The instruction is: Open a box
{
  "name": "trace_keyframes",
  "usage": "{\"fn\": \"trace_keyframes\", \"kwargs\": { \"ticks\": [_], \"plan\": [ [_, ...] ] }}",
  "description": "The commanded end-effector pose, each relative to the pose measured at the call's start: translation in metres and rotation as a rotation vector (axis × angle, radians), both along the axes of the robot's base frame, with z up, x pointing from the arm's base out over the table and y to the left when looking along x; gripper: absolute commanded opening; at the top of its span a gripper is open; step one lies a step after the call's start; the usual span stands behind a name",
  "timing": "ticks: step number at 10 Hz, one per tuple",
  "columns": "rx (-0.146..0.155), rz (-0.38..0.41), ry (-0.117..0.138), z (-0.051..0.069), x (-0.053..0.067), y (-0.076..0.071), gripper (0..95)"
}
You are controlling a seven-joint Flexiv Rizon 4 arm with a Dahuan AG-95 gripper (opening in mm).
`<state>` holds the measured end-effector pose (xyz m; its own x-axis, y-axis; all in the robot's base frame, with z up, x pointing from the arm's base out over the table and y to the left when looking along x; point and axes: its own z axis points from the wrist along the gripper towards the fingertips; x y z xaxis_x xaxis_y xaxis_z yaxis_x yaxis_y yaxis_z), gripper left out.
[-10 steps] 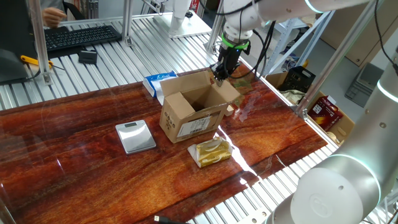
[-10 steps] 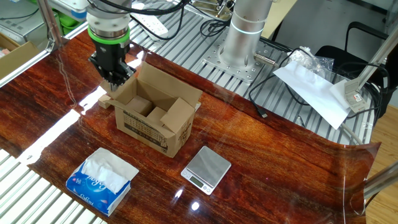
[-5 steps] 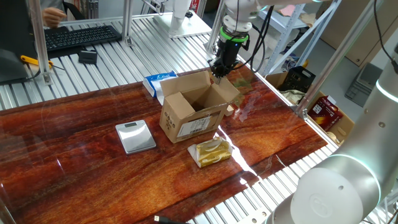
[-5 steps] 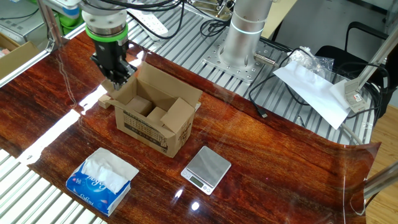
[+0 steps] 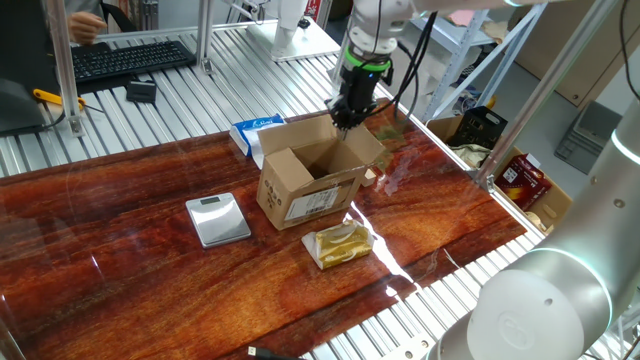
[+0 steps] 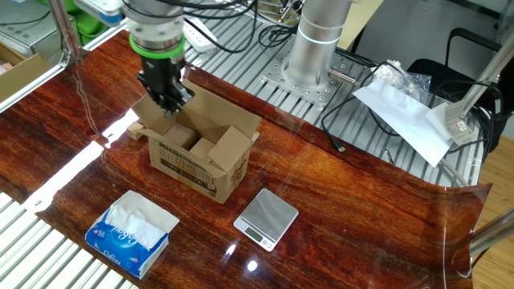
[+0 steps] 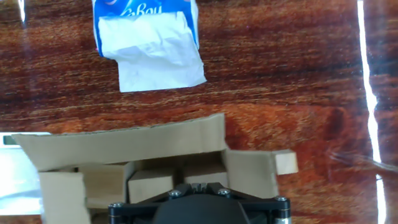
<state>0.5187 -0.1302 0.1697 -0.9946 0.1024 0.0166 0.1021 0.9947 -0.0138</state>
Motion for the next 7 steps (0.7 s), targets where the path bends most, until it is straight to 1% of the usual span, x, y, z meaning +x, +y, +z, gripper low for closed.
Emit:
{"fn": "trace_keyframes", "kwargs": {
  "ticks": [1,3,7],
  "plan": [
    [-0.001,-0.011,-0.003,-0.003,-0.004,0.008,0.0],
    [0.003,-0.018,-0.003,-0.004,-0.008,0.017,0.0],
    [0.006,-0.042,-0.006,-0.010,-0.021,0.038,0.0]
  ]
}}
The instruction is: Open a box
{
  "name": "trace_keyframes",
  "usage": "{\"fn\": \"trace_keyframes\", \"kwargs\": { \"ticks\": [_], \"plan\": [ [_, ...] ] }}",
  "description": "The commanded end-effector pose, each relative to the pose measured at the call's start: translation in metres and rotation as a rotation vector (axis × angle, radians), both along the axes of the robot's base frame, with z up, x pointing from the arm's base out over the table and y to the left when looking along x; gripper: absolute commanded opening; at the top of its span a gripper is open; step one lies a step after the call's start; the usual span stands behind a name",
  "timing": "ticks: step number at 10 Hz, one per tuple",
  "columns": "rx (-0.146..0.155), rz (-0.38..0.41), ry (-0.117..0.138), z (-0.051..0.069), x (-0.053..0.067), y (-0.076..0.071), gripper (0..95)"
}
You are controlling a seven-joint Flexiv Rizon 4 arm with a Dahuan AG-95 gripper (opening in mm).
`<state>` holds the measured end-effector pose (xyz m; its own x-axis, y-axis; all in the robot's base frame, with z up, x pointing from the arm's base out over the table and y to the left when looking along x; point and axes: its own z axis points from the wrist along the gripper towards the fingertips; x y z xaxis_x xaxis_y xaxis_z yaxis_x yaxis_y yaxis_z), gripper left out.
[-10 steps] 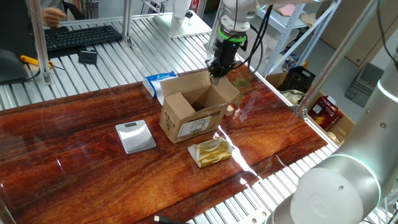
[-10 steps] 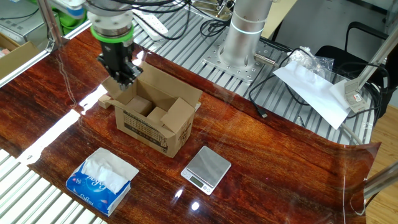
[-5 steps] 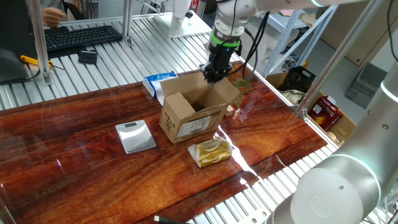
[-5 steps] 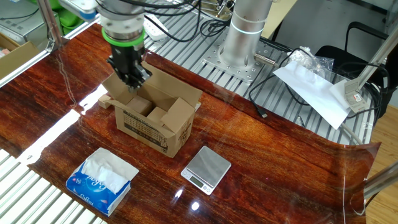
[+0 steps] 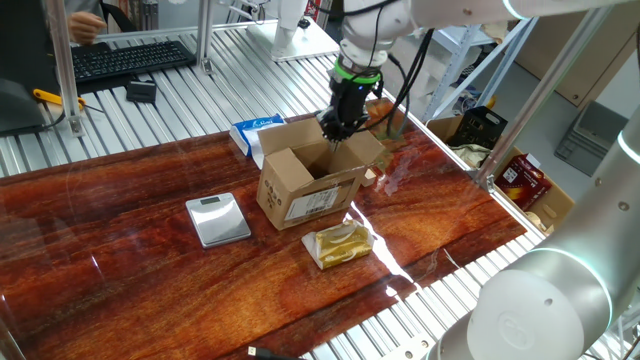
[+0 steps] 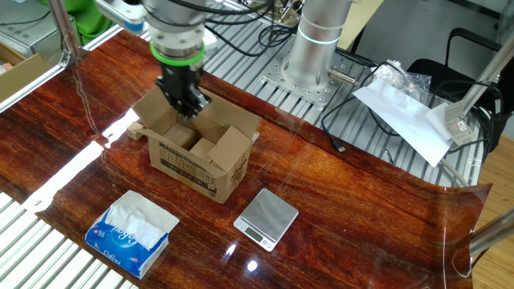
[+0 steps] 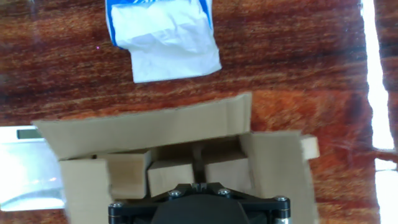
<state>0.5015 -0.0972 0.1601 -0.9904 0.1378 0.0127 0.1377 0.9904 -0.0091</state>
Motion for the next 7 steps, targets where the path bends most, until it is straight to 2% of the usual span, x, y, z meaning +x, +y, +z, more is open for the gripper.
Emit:
{"fn": "trace_keyframes", "kwargs": {
  "ticks": [1,4,7],
  "plan": [
    [0.001,-0.011,-0.002,-0.002,-0.006,0.008,0.0],
    [0.000,-0.022,-0.009,-0.009,-0.014,0.021,0.0],
    [0.001,-0.032,-0.009,-0.013,-0.018,0.029,0.0]
  ]
}}
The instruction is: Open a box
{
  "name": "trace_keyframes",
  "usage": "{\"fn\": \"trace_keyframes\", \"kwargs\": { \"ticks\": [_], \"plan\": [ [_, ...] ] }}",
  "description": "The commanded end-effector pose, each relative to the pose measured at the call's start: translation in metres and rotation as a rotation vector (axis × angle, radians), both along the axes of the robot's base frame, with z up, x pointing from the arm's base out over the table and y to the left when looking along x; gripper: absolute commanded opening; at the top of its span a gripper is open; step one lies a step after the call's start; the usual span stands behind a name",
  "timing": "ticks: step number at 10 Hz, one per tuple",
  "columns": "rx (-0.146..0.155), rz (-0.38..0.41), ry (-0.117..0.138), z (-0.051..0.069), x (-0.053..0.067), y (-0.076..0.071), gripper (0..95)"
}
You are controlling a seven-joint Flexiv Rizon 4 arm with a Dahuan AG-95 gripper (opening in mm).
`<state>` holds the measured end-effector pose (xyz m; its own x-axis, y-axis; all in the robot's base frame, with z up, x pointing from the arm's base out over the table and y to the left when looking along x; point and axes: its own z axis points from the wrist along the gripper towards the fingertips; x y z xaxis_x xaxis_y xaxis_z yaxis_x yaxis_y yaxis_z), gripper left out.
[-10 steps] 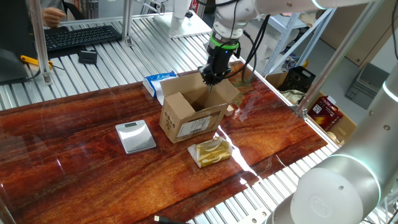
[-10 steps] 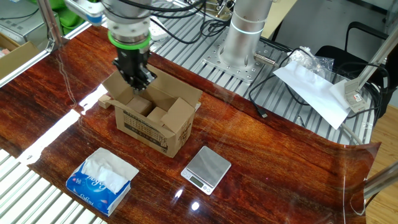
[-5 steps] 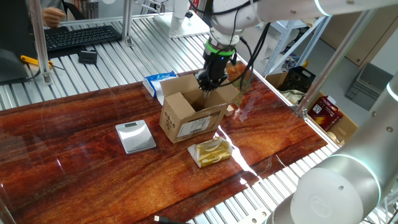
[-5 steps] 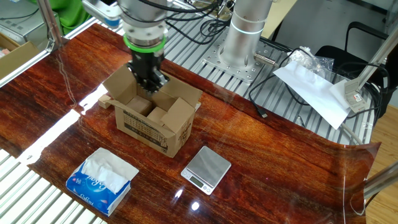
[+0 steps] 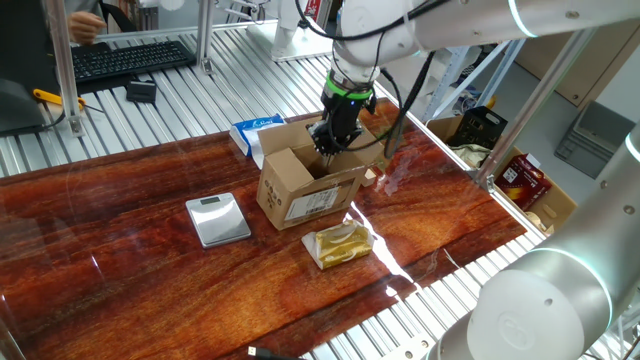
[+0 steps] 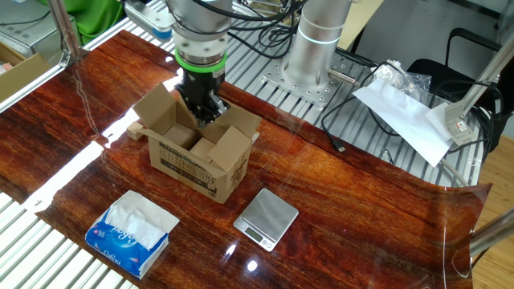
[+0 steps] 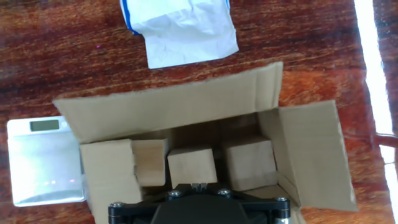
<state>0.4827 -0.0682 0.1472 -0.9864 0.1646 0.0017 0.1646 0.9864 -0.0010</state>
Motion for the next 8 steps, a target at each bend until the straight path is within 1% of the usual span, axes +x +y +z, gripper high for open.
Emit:
{"fn": "trace_keyframes", "kwargs": {
  "ticks": [1,4,5,6,7,8],
  "plan": [
    [0.001,-0.005,0.002,0.0010,0.0012,0.0014,0.0],
    [0.003,-0.012,0.002,0.0015,0.0027,0.0022,0.0],
    [0.023,-0.025,0.003,0.0015,0.0027,0.0022,0.0],
    [0.029,-0.027,0.008,0.0015,0.0027,0.0022,0.0],
    [0.040,-0.025,-0.002,0.0015,0.0027,0.0022,0.0],
    [0.042,-0.015,0.001,0.0015,0.0027,0.0022,0.0]
  ]
}}
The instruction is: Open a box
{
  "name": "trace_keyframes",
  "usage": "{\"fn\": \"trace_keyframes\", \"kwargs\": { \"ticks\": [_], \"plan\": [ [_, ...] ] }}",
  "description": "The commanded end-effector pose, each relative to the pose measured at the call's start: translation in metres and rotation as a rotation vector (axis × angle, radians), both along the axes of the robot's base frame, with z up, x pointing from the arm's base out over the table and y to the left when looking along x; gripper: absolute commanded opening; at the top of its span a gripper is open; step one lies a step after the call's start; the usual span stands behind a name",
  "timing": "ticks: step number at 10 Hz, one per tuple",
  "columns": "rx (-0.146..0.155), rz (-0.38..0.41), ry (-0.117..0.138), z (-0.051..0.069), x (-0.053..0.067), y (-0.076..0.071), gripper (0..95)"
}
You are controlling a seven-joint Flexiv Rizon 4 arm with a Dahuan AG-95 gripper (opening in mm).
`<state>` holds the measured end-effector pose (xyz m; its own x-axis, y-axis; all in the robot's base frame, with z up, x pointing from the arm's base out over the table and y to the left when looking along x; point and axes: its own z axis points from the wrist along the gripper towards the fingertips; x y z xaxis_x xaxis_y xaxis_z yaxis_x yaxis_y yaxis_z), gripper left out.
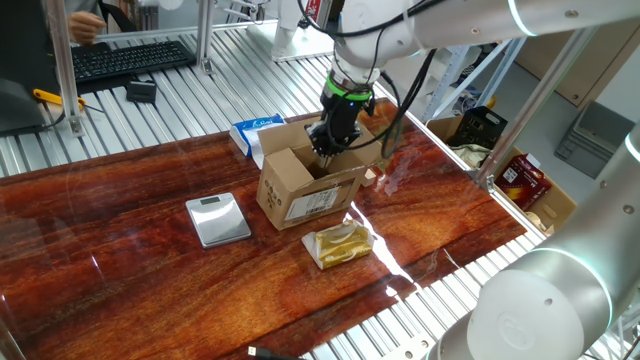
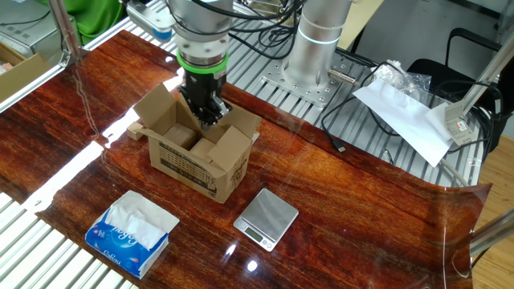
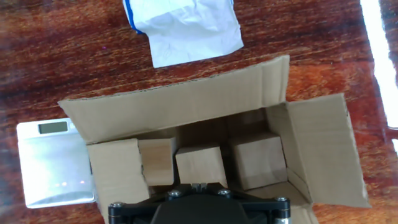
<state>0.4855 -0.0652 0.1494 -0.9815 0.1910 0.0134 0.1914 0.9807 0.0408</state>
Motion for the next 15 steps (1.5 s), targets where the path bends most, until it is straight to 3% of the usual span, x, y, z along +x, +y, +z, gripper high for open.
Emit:
{"fn": "trace_keyframes", "kwargs": {
  "ticks": [1,8,9,10,12,15],
  "plan": [
    [-0.002,0.018,-0.003,-0.0008,-0.0002,-0.0008,0.0],
    [-0.060,0.151,-0.012,-0.0008,-0.0002,-0.0008,0.0],
    [-0.061,0.153,-0.013,-0.0008,-0.0002,-0.0008,0.0],
    [-0.083,0.151,-0.012,-0.0008,-0.0002,-0.0008,0.0],
    [-0.088,0.164,-0.012,-0.0008,-0.0002,-0.0008,0.0],
    [-0.107,0.225,0.007,-0.0008,-0.0002,-0.0008,0.0]
  ]
}}
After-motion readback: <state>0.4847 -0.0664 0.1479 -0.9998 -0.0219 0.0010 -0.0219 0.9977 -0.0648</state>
